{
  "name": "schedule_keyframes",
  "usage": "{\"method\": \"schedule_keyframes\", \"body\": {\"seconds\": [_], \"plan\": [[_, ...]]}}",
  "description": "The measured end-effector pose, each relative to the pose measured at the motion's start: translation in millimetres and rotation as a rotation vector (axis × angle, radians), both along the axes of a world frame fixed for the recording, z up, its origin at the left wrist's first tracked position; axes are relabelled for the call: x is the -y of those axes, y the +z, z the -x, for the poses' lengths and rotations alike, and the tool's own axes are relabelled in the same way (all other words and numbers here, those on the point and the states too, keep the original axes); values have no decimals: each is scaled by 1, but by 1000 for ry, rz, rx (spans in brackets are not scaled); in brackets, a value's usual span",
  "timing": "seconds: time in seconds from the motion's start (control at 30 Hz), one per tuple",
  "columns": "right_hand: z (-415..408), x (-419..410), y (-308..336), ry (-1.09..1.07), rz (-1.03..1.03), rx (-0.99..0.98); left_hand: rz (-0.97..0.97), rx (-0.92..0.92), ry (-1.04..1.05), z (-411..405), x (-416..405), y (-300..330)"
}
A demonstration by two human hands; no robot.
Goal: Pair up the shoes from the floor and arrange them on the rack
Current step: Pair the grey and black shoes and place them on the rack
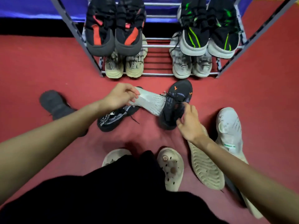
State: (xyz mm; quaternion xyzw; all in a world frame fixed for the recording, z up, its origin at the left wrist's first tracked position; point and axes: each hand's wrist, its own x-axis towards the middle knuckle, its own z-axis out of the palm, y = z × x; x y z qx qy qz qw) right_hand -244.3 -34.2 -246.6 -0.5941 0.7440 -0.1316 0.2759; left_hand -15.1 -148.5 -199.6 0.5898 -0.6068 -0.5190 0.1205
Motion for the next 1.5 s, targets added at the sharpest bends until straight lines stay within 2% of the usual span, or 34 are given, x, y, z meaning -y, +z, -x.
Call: {"method": "schedule_keyframes", "body": {"seconds": [0.1,0.23,0.37,0.5,0.57,0.63,0.7,0.77,0.87,0.93,1.1,1.2,1.27,1.33,1.4,1.43,1.5], "plan": [[-19,-5,-5,42,-101,-10,41,128,-33,-30,-9,-20],[-39,-3,-15,-4,-166,-32,168,440,-247,-49,-13,-40],[-55,-1,-20,-88,-184,-94,163,508,-294,-43,-14,-50],[-75,-6,-24,-53,-77,-282,199,545,-130,-51,-24,-61],[-89,-6,-28,58,16,-351,237,653,-20,-69,-32,-67],[-103,-3,-30,217,14,-313,218,782,105,-94,-39,-77],[-118,1,-33,347,-60,-235,118,834,237,-121,-46,-88],[-132,5,-38,424,-100,-236,-36,820,370,-146,-50,-97],[-150,11,-42,455,-116,-218,-226,702,525,-170,-55,-108],[-159,16,-41,458,-117,-197,-208,663,545,-175,-62,-114],[-170,23,-37,475,-121,-176,-96,730,542,-177,-66,-122],[-173,25,-29,482,-120,-165,-91,633,598,-179,-60,-114],[-174,27,-22,499,-112,-163,-40,503,709,-182,-52,-95],[-176,31,-11,521,-87,-156,45,228,911,-189,-41,-63],[-178,36,3,516,-56,-118,82,-156,1132,-199,-33,-27],[-179,39,10,504,-36,-91,77,-289,1182,-206,-33,-10],[-179,43,25,477,9,-47,58,-446,1113,-215,-39,15]]}}
